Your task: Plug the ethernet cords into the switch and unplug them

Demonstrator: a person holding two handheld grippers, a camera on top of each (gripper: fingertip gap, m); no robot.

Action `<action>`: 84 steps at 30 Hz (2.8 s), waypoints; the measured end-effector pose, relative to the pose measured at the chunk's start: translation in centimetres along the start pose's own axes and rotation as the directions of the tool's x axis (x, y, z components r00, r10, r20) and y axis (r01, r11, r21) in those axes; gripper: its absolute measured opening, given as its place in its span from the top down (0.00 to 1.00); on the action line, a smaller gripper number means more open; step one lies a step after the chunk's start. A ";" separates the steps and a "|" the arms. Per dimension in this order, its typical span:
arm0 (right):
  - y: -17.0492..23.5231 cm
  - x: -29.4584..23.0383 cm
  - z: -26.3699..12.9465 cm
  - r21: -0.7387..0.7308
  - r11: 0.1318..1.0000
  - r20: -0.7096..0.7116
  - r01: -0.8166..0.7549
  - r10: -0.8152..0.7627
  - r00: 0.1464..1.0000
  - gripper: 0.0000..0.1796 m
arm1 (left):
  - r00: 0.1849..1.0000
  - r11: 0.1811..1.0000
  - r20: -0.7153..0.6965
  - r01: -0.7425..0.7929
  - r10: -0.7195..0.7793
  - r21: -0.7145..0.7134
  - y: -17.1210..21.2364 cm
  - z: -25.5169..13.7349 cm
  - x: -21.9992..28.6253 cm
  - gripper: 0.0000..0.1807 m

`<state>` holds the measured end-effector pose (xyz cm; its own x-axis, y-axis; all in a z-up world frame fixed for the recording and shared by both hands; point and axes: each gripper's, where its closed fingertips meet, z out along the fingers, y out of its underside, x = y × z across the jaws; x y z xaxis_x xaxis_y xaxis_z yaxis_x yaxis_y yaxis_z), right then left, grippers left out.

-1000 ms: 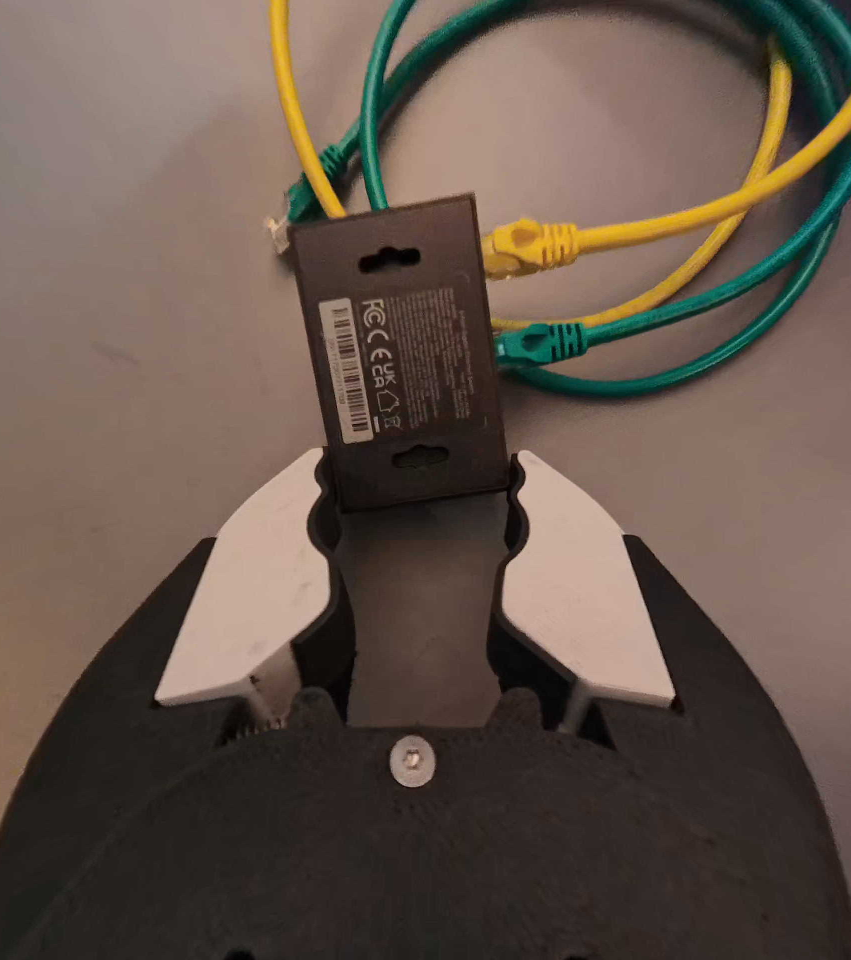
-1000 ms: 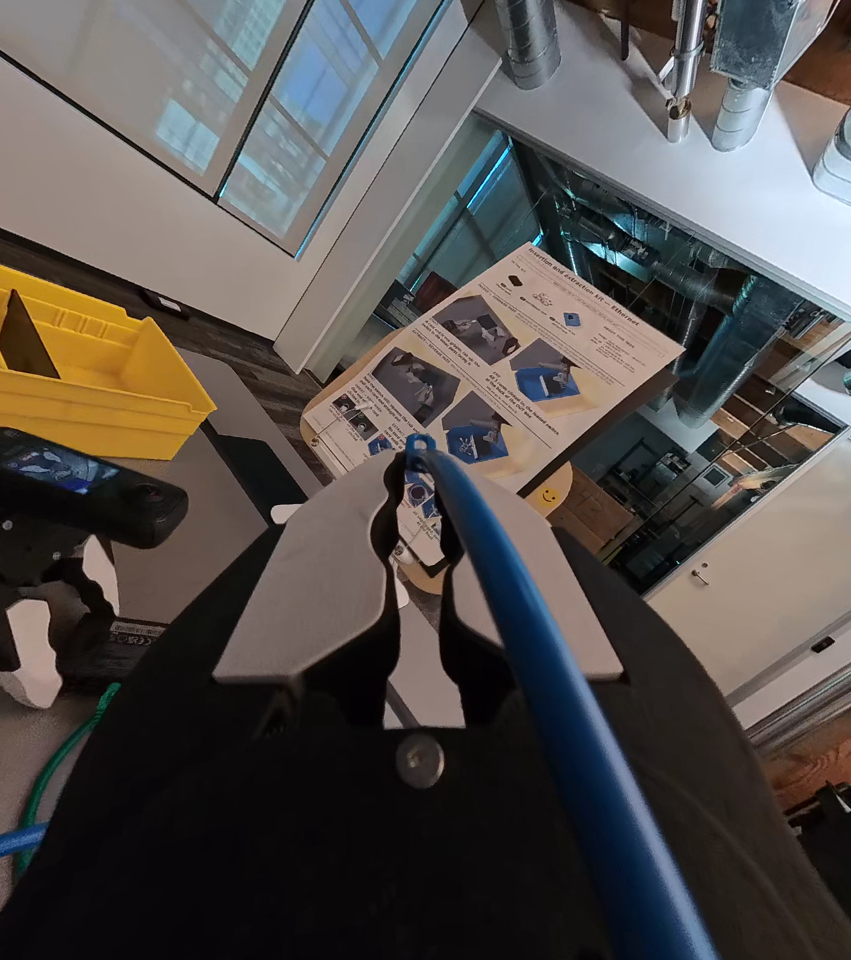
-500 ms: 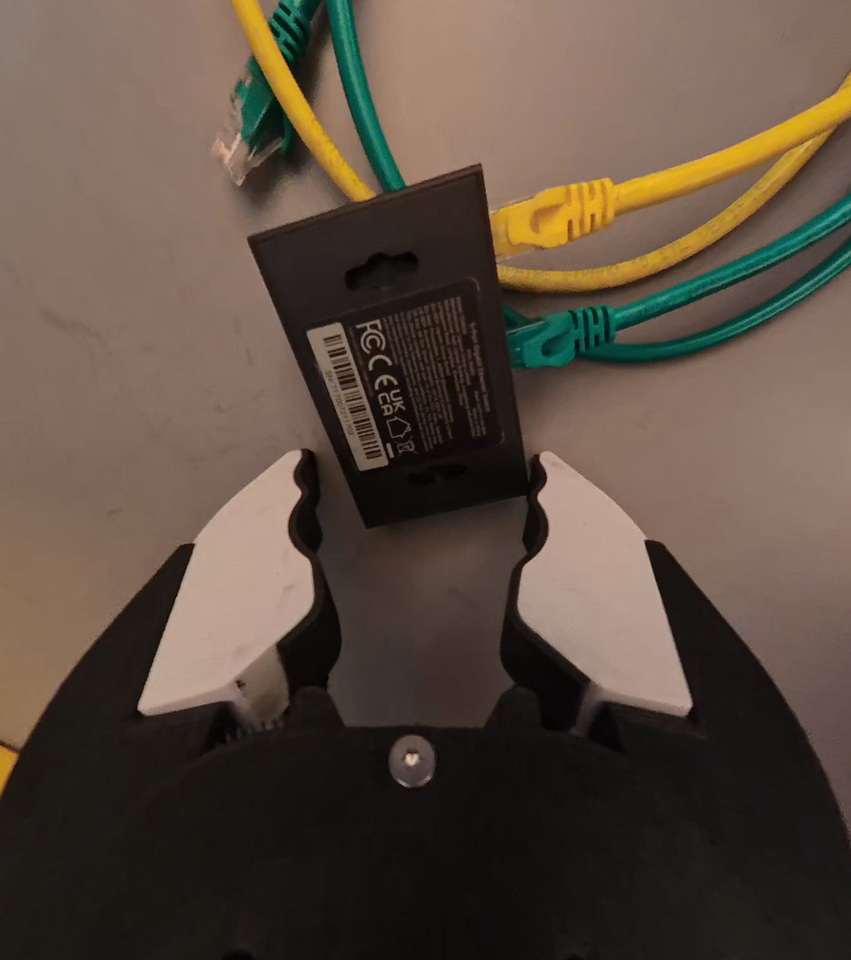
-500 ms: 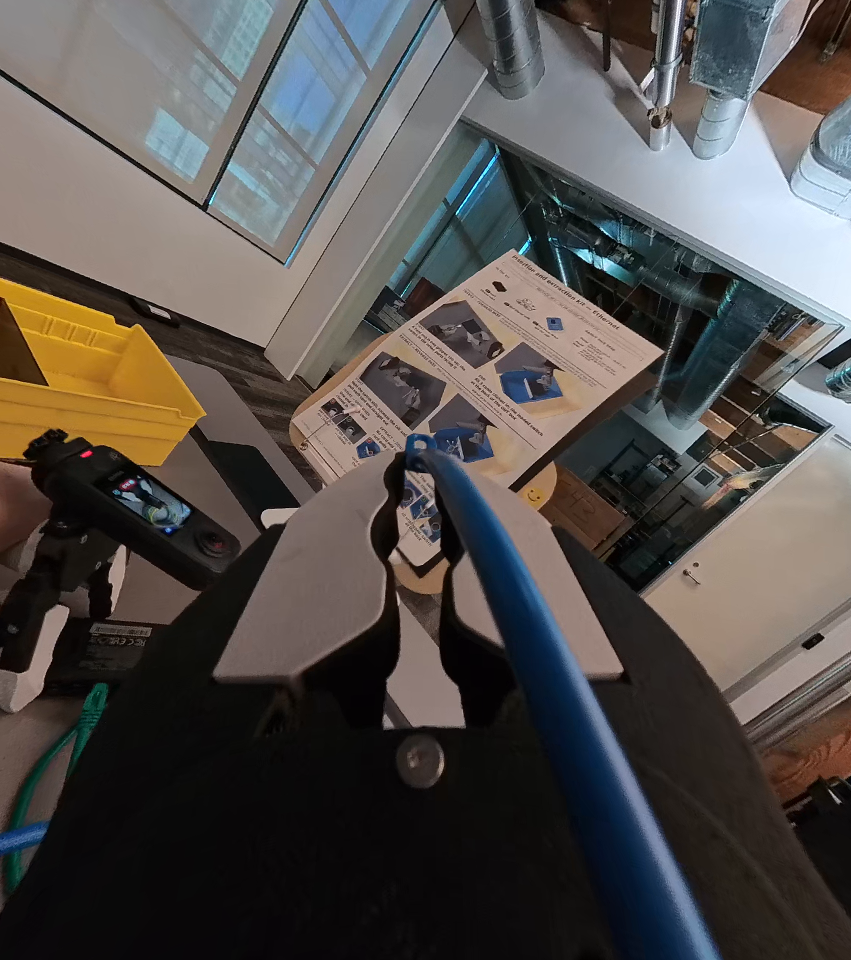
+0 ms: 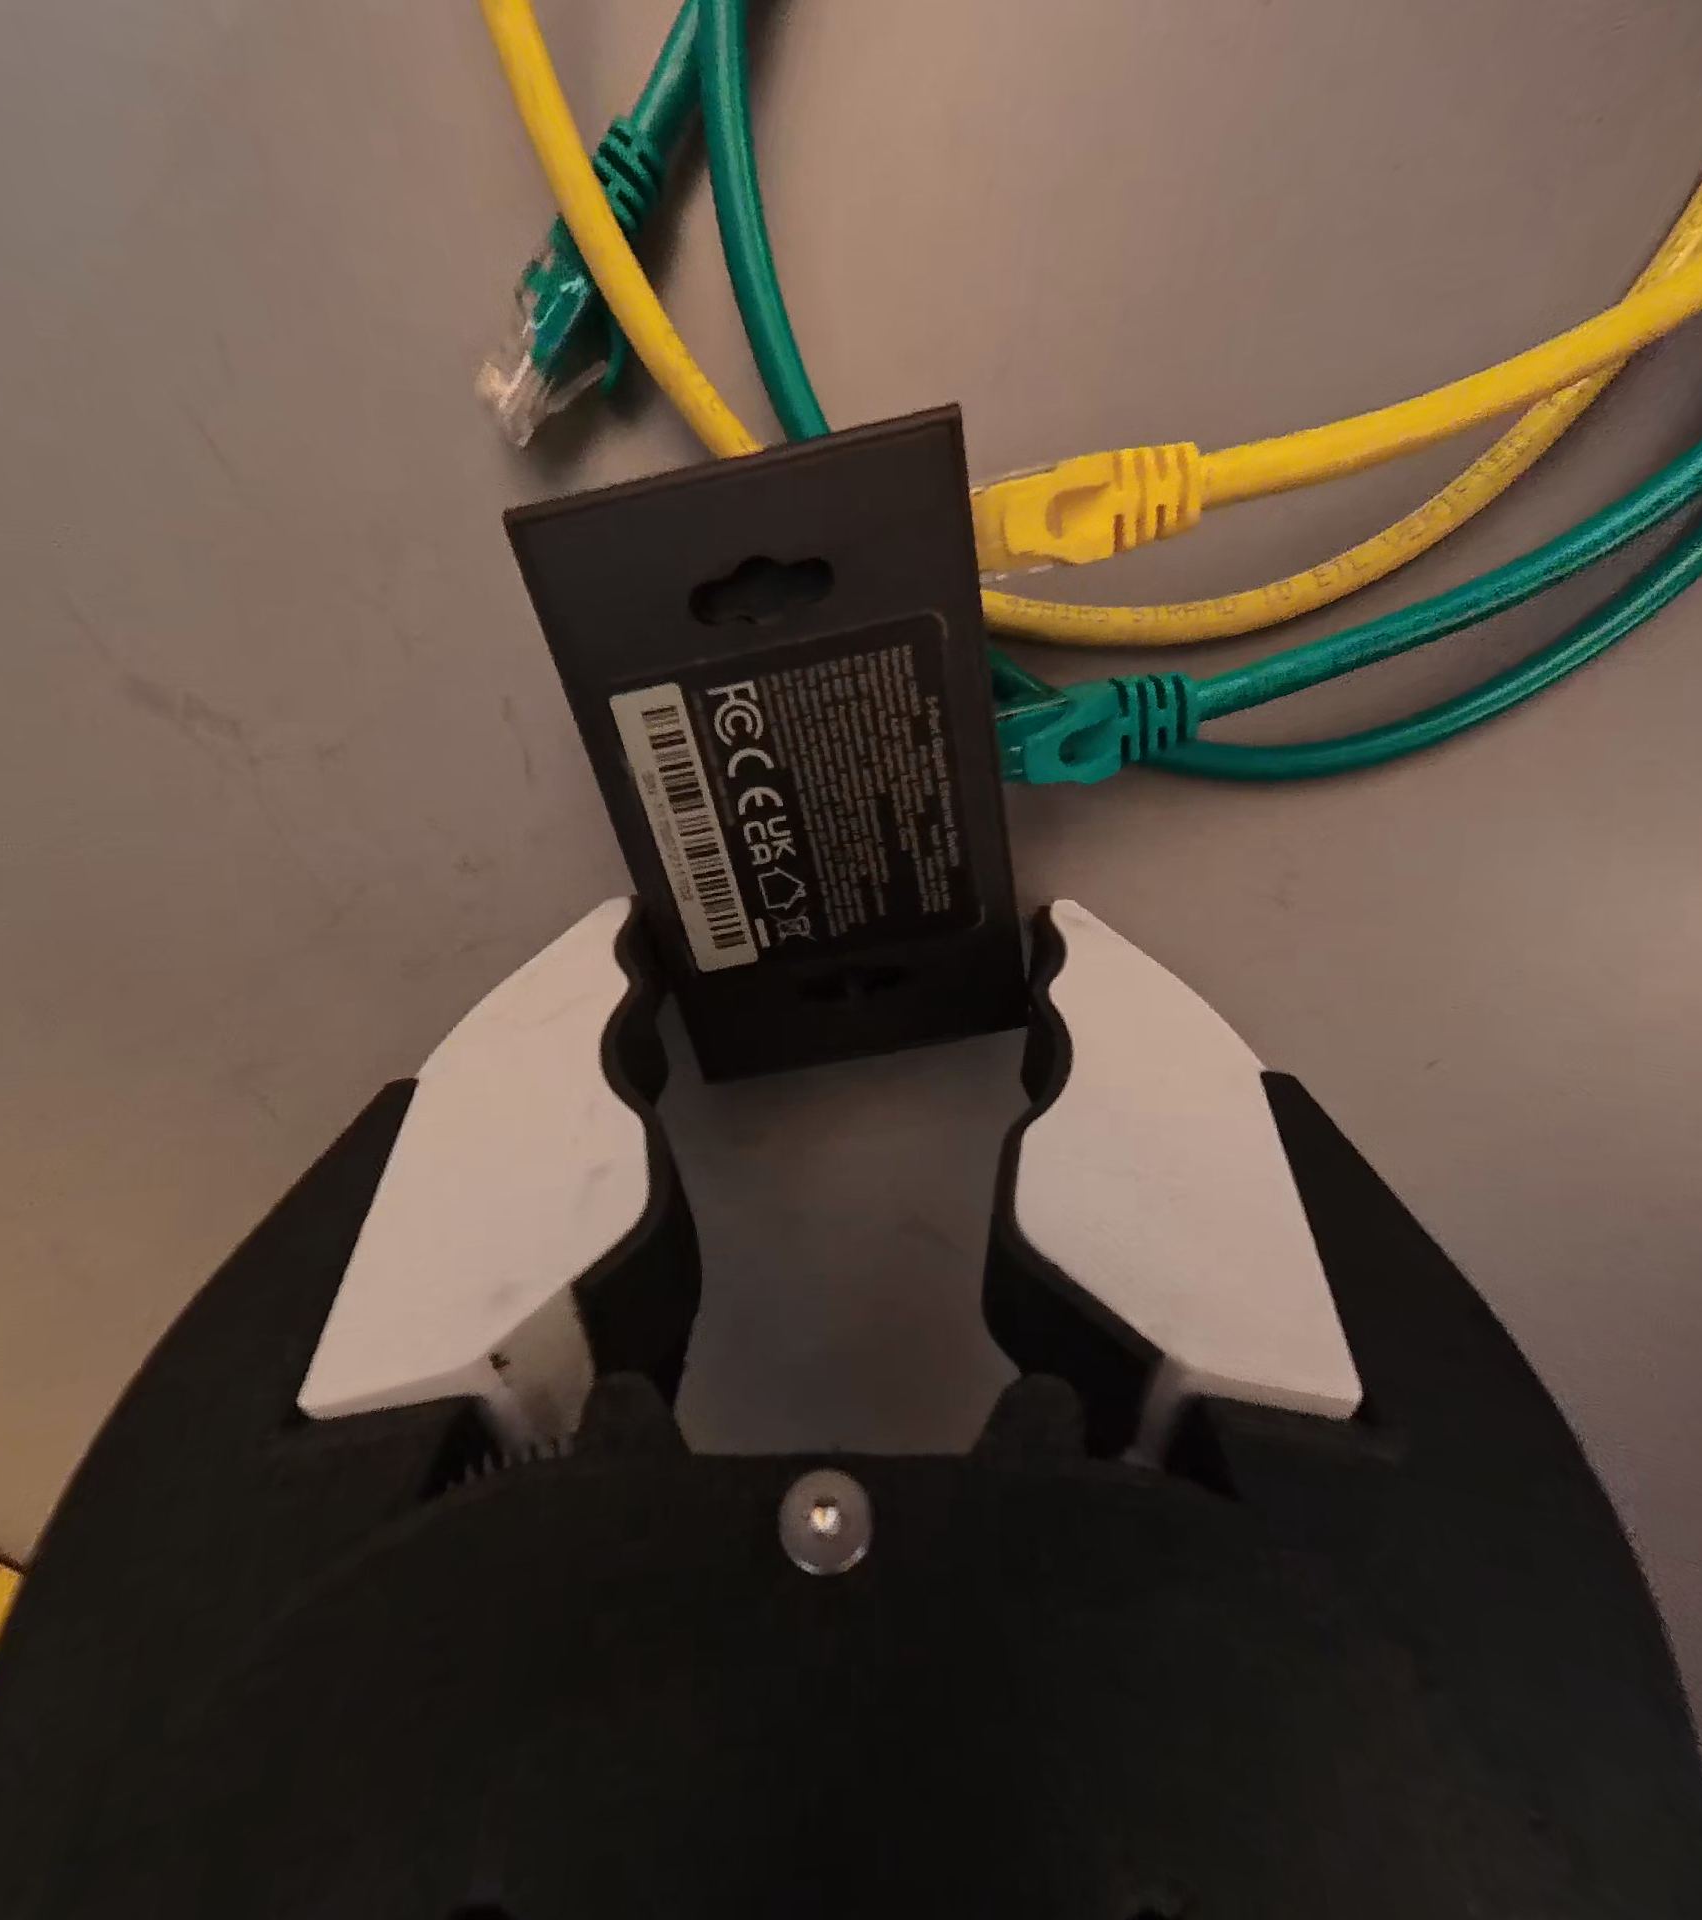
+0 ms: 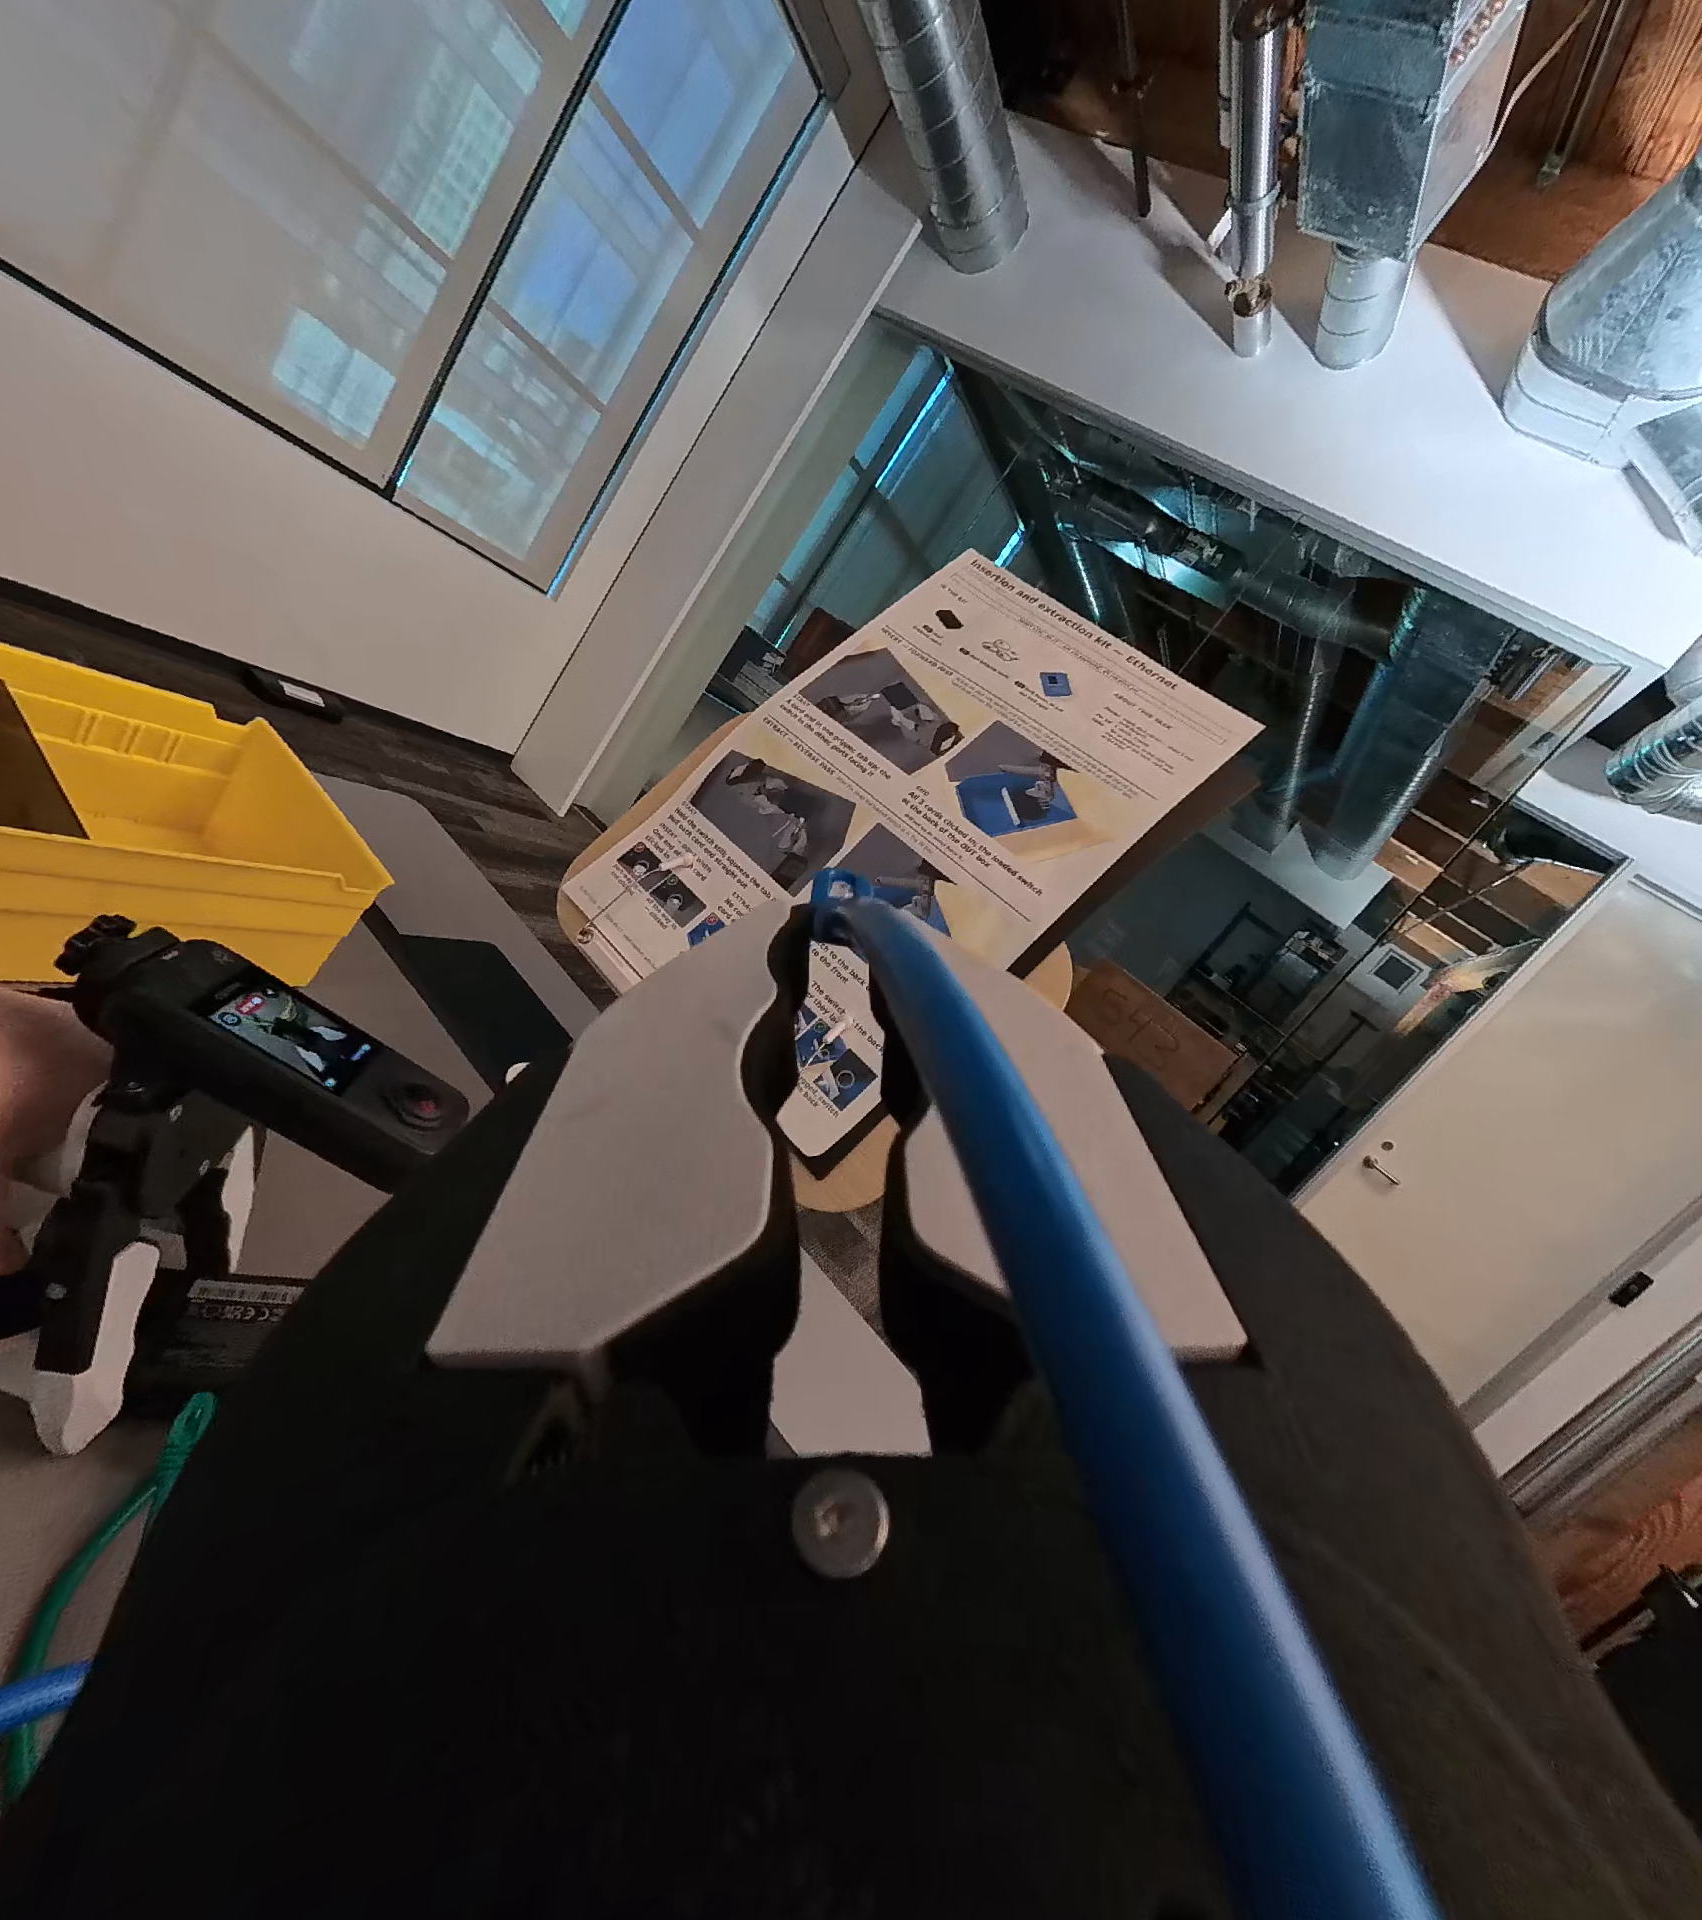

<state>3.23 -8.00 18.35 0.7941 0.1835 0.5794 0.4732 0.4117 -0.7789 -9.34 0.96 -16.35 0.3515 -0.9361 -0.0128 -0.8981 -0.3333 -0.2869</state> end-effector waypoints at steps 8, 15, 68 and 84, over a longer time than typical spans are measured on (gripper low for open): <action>0.1 -0.2 0.1 -0.008 1.000 0.006 0.004 -0.004 1.000 0.94 | 0.998 0.999 0.048 -0.041 0.040 0.019 -0.7 -0.1 -0.8 0.66; 0.6 -0.3 0.6 -0.029 0.999 0.009 0.016 -0.015 1.000 0.94 | 0.901 0.935 0.401 -0.274 0.168 0.225 -4.2 -4.7 -3.1 0.66; -6.0 -7.8 3.7 0.306 0.950 -0.247 0.059 0.019 0.969 0.94 | 0.175 0.235 0.978 -0.952 -0.112 0.197 -10.9 -44.9 11.5 0.66; -9.7 -3.9 -1.5 0.410 0.886 -0.466 0.217 -0.001 0.885 0.94 | 0.581 0.053 0.799 -0.803 -0.156 0.594 -8.8 -42.7 13.8 0.67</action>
<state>-3.92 -14.10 23.27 0.8800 -0.2541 0.4012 0.4349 0.7707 -0.4658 -7.85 -13.78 26.92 0.5551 -0.4018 -0.7283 -0.1728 0.8008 -0.5735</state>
